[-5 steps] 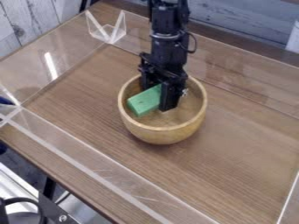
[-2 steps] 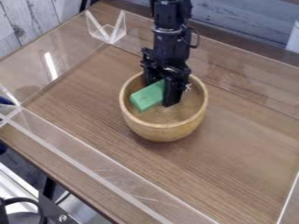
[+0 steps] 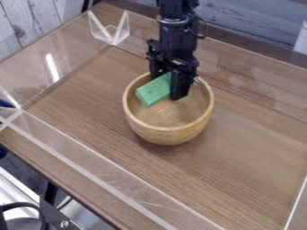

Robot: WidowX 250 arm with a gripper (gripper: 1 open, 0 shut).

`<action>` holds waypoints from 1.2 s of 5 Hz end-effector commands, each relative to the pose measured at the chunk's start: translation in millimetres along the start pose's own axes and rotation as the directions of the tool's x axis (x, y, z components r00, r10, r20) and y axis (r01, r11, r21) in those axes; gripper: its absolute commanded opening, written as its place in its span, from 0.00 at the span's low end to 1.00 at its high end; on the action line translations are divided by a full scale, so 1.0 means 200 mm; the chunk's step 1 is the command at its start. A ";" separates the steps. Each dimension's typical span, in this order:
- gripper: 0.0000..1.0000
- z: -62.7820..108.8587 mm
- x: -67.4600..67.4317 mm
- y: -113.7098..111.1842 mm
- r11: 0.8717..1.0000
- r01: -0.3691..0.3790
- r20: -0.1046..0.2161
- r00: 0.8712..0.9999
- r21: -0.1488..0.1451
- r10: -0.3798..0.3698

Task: Remove the green block from inside the brown bowl and put it on the table

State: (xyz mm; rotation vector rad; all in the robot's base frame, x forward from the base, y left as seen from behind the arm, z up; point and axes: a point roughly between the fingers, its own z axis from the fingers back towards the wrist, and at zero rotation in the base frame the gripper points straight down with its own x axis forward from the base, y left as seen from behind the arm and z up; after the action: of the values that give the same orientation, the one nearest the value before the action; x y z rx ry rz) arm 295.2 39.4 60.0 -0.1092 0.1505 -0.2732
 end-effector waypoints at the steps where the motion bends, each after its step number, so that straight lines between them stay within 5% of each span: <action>1: 0.00 0.13 0.05 0.00 0.999 0.013 0.094 0.995 0.046 -0.017; 6: 0.00 0.05 0.08 0.00 0.999 0.022 0.096 0.995 0.041 -0.025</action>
State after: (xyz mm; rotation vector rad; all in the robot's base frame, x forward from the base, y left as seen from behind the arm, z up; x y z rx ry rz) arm 305.3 37.6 57.5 -0.0965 0.0883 -0.2827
